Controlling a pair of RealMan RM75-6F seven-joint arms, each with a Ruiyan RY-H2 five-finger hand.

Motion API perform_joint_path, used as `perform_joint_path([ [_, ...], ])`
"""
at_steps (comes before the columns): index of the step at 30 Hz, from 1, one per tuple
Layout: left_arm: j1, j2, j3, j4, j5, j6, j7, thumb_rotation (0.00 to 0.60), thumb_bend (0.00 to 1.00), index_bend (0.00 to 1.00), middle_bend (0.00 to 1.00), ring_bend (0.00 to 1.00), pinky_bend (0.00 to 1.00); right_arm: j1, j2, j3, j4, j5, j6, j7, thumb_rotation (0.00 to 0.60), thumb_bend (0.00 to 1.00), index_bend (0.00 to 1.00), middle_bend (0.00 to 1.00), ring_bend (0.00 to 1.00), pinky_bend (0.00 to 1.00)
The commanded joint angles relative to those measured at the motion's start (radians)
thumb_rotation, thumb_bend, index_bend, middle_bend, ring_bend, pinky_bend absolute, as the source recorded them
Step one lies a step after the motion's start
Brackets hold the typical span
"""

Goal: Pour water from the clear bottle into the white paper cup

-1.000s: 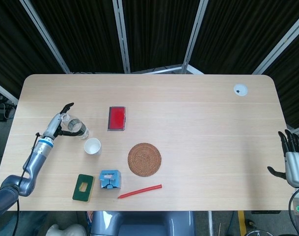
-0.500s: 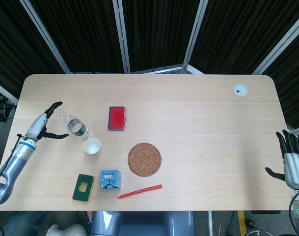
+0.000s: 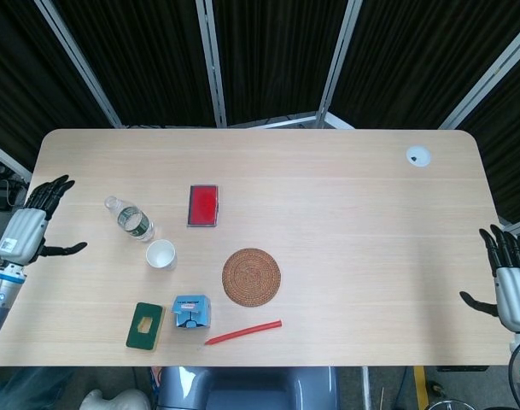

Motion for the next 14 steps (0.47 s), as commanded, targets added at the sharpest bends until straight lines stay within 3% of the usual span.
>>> perform_joint_path([
  [1,0.118,0.075,-0.029,-0.275,-0.103,0.153,0.322,0.6,0.09,0.0,0.0,0.0,0.0,-0.002,0.007,-0.001,-0.001,-0.01,0.005,0.014,0.6,0.0,0.0,0.0,0.0,0.0],
  [6,0.171,0.095,-0.024,-0.411,-0.153,0.204,0.469,0.6,0.09,0.0,0.0,0.0,0.0,-0.004,0.014,-0.004,-0.002,-0.026,0.012,0.034,0.6,0.0,0.0,0.0,0.0,0.0],
  [14,0.193,0.102,-0.038,-0.415,-0.191,0.196,0.506,0.6,0.09,0.0,0.0,0.0,0.0,-0.004,0.014,-0.005,-0.002,-0.029,0.012,0.032,0.6,0.0,0.0,0.0,0.0,0.0],
])
